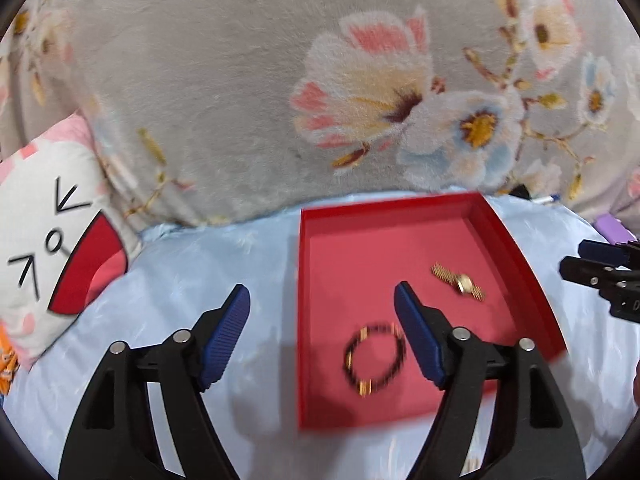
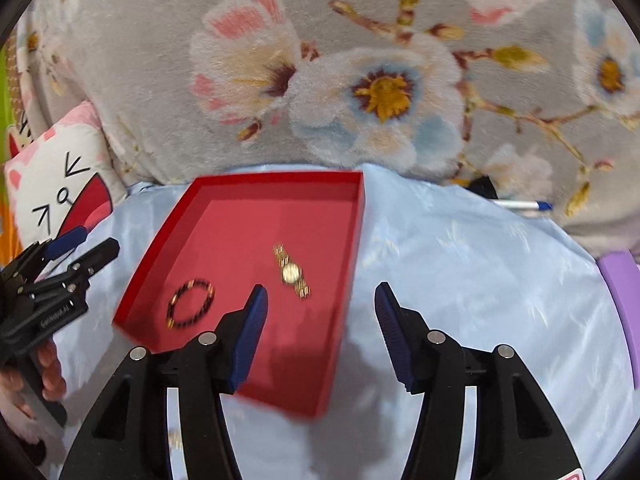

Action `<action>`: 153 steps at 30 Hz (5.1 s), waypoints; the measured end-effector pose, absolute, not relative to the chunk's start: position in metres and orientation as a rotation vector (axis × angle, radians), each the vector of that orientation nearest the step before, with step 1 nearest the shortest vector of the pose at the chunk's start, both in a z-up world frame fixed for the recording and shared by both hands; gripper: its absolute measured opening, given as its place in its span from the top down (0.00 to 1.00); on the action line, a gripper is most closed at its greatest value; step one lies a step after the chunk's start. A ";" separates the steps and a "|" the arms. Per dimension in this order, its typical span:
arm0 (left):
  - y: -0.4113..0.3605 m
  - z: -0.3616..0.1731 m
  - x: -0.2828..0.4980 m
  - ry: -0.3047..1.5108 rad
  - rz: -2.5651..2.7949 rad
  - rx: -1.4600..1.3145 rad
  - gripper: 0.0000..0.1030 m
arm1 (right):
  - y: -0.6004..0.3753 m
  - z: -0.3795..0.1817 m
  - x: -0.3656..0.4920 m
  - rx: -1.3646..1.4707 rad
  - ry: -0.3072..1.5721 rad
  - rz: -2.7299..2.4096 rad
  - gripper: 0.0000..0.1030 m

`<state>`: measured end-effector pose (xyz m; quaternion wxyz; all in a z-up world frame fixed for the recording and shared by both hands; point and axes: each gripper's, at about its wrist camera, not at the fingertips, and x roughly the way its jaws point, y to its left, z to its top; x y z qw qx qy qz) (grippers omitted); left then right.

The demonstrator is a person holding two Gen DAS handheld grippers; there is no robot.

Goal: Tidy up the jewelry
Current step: 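Carry both items into the red box and open both tools, then grasp the gold cuff bangle with the left tool, then grasp the gold ring with the right tool, then lower the bangle into the red box while the right tool drops the ring in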

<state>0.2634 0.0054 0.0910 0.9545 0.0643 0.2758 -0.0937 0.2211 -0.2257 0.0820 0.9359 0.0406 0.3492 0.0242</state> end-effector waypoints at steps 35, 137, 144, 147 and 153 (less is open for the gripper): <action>0.015 -0.016 0.162 0.853 -0.308 0.168 0.30 | -0.198 -0.008 0.039 0.057 0.776 0.085 0.46; 0.028 0.021 0.129 0.733 -0.331 0.107 0.53 | -0.157 0.020 0.123 0.035 0.770 0.213 0.82; 0.003 0.087 0.189 0.585 -0.321 0.126 0.53 | -0.179 0.067 0.187 0.049 0.726 0.155 0.82; -0.014 0.101 0.229 0.576 -0.338 0.129 0.53 | -0.184 0.075 0.232 0.068 0.743 0.133 0.82; -0.049 0.096 0.315 0.644 -0.334 0.133 0.53 | -0.194 0.068 0.316 0.074 0.794 0.066 0.82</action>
